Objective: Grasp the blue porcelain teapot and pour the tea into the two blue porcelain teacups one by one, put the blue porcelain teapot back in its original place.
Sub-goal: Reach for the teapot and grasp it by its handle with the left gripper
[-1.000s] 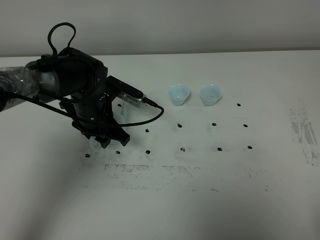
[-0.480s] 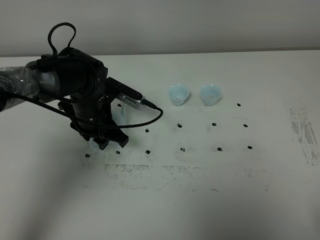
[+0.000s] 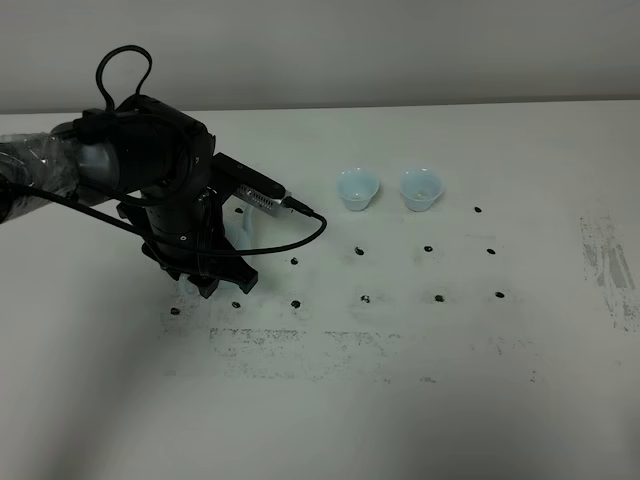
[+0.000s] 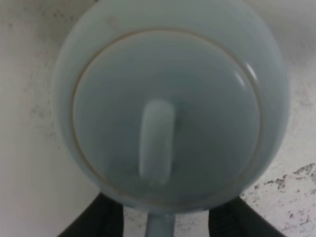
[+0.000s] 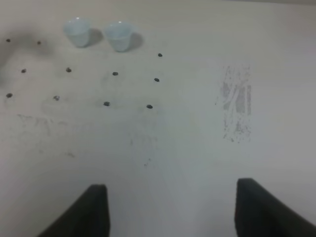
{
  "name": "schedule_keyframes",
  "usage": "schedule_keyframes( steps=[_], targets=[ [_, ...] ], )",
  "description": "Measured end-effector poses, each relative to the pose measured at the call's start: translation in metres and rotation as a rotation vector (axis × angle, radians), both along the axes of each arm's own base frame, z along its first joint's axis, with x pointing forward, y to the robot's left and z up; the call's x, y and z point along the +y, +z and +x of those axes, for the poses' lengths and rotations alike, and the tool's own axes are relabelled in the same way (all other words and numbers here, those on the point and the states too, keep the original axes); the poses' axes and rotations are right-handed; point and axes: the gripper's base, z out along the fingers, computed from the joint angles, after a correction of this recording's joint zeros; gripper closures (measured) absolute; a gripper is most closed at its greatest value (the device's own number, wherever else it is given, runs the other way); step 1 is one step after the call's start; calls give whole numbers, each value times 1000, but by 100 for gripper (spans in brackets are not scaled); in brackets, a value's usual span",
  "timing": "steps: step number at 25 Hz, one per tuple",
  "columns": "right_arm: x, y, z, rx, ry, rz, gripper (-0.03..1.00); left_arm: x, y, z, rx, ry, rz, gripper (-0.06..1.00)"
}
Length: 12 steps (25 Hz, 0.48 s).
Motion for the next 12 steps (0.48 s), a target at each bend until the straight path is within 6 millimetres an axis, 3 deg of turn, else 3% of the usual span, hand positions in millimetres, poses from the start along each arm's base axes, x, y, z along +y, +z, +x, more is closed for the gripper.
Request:
schedule_keyframes(
  steps=[12],
  targets=[
    [0, 0, 0, 0, 0, 0, 40, 0, 0, 0, -1, 0, -1, 53]
  ],
)
